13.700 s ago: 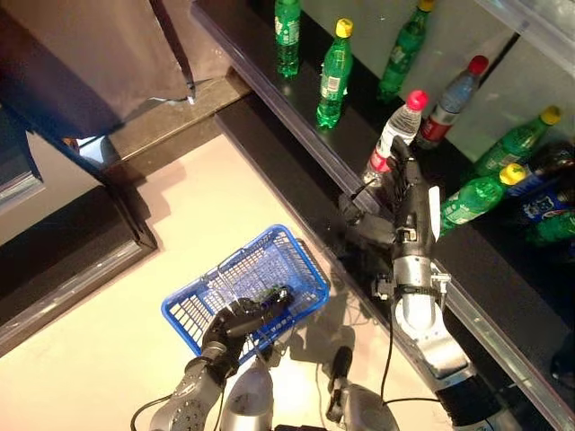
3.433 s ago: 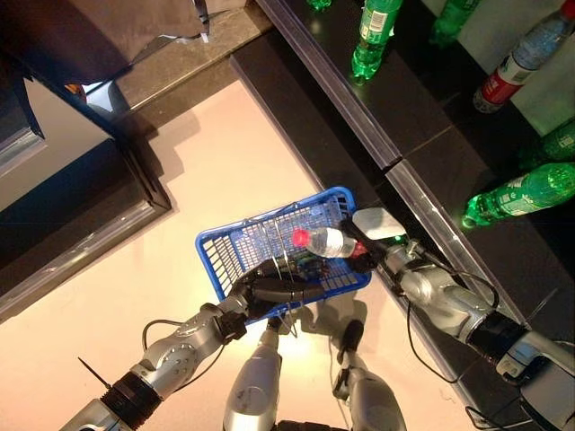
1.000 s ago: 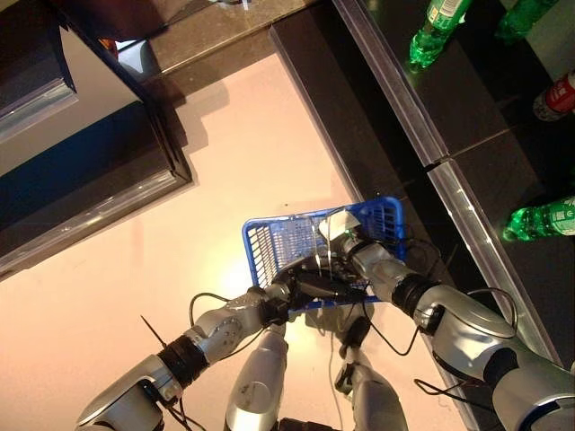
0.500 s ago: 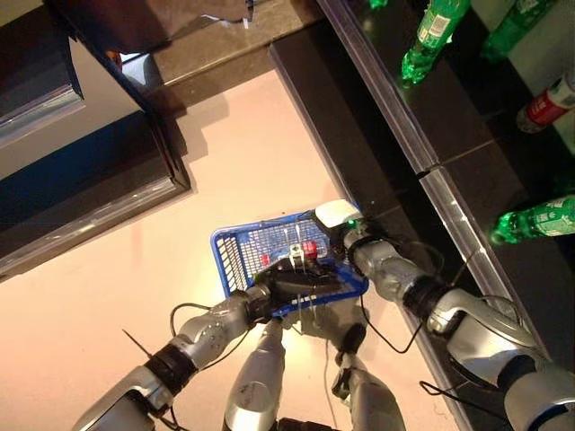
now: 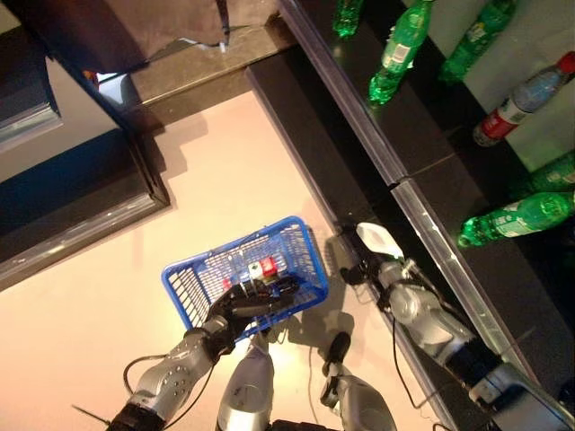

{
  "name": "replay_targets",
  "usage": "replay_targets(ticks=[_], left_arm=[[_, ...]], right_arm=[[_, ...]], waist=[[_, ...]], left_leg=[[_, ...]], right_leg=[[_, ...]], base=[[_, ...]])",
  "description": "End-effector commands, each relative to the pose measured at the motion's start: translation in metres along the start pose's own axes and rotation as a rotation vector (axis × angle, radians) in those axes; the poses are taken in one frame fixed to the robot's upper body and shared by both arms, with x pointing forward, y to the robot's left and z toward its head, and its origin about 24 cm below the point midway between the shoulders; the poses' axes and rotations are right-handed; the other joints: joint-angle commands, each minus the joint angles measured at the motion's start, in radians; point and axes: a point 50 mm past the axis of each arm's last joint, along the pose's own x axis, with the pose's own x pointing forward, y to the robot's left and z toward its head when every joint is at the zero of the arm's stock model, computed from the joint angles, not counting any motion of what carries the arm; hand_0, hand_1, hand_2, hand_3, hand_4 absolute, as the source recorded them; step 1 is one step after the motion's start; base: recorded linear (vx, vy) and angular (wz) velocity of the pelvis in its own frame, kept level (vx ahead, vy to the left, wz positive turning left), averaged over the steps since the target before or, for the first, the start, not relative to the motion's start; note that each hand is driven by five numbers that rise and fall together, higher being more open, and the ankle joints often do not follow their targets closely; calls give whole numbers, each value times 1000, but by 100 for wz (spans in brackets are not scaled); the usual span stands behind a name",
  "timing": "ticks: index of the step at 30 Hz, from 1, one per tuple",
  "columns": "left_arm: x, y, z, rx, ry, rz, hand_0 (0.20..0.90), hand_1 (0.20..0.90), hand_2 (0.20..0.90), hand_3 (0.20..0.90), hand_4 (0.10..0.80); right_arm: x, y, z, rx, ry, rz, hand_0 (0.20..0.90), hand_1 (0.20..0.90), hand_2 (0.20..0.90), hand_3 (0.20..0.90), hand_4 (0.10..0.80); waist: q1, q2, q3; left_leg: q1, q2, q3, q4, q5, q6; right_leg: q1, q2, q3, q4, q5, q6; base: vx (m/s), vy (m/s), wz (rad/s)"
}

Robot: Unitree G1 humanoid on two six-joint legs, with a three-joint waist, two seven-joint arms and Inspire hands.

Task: Pick up the drink and place into the basket.

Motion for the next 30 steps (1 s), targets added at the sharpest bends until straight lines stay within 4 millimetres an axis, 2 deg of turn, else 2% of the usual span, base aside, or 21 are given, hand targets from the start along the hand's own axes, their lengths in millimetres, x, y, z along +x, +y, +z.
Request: replay_targets(ticks=[1, 5, 7, 9, 12, 18, 21, 26, 30], left_arm=[[-15, -41, 42, -31, -391, -241, 300, 300, 300, 200, 100], [-14, 7, 8, -5, -319, -9, 300, 300, 300, 200, 100], [-12, 28, -17, -85, -240, 75, 300, 300, 300, 200, 100], [-13, 39, -32, -84, -199, 129, 300, 300, 300, 200, 100], [-15, 58, -68, -66, -65, 236, 300, 300, 300, 200, 100], [-21, 72, -113, -58, 132, 336, 300, 300, 300, 200, 100], [-24, 76, -123, -61, 178, 358, 300, 300, 300, 200, 100], [-30, 77, -139, -72, 236, 396, 300, 300, 300, 200, 100], [-31, 79, -143, -80, 251, 417, 300, 300, 300, 200, 100]], right_arm=[[-33, 35, -9, 179, -18, 80, 900, 900, 900, 900, 800], [-55, 66, -30, 433, 118, 174, 900, 900, 900, 900, 800], [-68, 83, -43, 525, 213, 232, 900, 900, 900, 900, 800], [-76, 94, -52, 554, 268, 261, 900, 900, 900, 900, 800], [-96, 122, -73, 664, 447, 344, 900, 900, 900, 900, 800], [-124, 153, -97, 719, 655, 421, 900, 900, 900, 900, 800], [-134, 160, -106, 829, 759, 392, 900, 900, 900, 900, 800], [-149, 171, -114, 852, 849, 383, 900, 900, 900, 900, 800], [-149, 174, -114, 856, 860, 394, 900, 900, 900, 900, 800]], waist=[[-27, 18, -297], [-55, 22, -325], [-70, 22, -337], [-78, 22, -343], [-101, 22, -358], [-124, 27, -376], [-133, 29, -386], [-147, 40, -397], [-153, 42, -403]], left_leg=[[40, 37, 53, -3, -61, 12], [64, 49, 78, -15, -58, 3], [75, 53, 89, -21, -57, -1], [80, 55, 96, -24, -58, -4], [95, 62, 115, -27, -58, -7], [115, 68, 137, -31, -65, -10], [119, 72, 145, -31, -69, -14], [127, 79, 163, -31, -75, -15], [132, 80, 167, -31, -78, -16]], right_leg=[[1, -12, 73, 73, -45, 9], [26, -8, 85, 59, -43, 9], [37, -7, 90, 48, -40, 10], [42, -6, 91, 45, -41, 10], [51, -4, 98, 43, -41, 8], [72, -7, 105, 22, -35, 9], [79, -9, 107, 11, -32, 11], [80, -10, 116, 9, -35, 11], [84, -12, 120, 5, -37, 11]], base=[[63, 27, -21], [12, 28, -16], [2, 23, -16], [-4, 16, -21], [-6, 7, -6], [3, 0, -12], [14, -10, -8], [9, 3, -13], [0, 0, 0]])
